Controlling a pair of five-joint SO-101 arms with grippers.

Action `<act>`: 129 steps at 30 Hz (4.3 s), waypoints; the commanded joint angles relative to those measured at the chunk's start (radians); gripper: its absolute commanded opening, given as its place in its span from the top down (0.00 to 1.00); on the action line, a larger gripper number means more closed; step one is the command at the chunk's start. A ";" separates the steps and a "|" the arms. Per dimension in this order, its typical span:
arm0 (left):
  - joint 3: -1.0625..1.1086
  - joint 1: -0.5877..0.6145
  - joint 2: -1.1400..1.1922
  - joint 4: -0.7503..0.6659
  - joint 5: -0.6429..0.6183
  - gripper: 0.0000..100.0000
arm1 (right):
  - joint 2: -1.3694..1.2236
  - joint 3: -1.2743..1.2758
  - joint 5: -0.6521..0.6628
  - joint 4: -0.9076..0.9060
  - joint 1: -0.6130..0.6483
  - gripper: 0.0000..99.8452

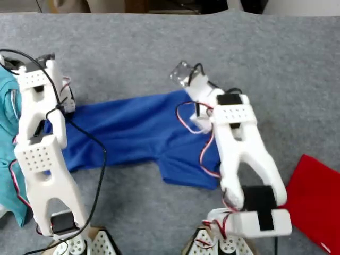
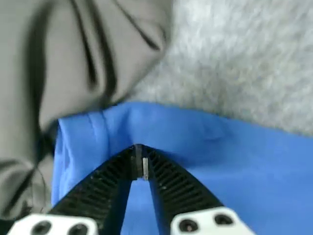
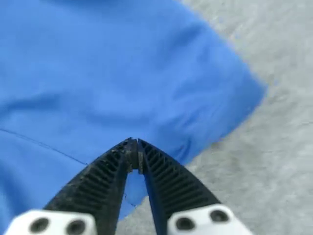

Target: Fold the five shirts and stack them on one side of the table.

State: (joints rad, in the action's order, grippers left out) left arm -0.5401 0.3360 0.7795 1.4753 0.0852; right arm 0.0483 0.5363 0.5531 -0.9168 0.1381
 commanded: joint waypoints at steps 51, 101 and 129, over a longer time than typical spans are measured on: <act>0.727 -0.052 -0.723 -0.028 0.057 0.98 | -0.512 -0.762 0.095 -0.198 -0.025 0.99; 0.588 -0.009 -0.559 -0.350 -0.003 0.98 | -0.065 -0.495 0.117 -0.350 -0.022 0.99; 0.224 0.114 -0.139 -0.368 0.035 0.98 | -0.352 -0.275 0.199 -0.110 -0.214 0.99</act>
State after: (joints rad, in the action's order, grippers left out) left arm -0.2455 0.4312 0.6168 1.1147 0.1158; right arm -0.3076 0.3000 0.7419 -1.0134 -0.0414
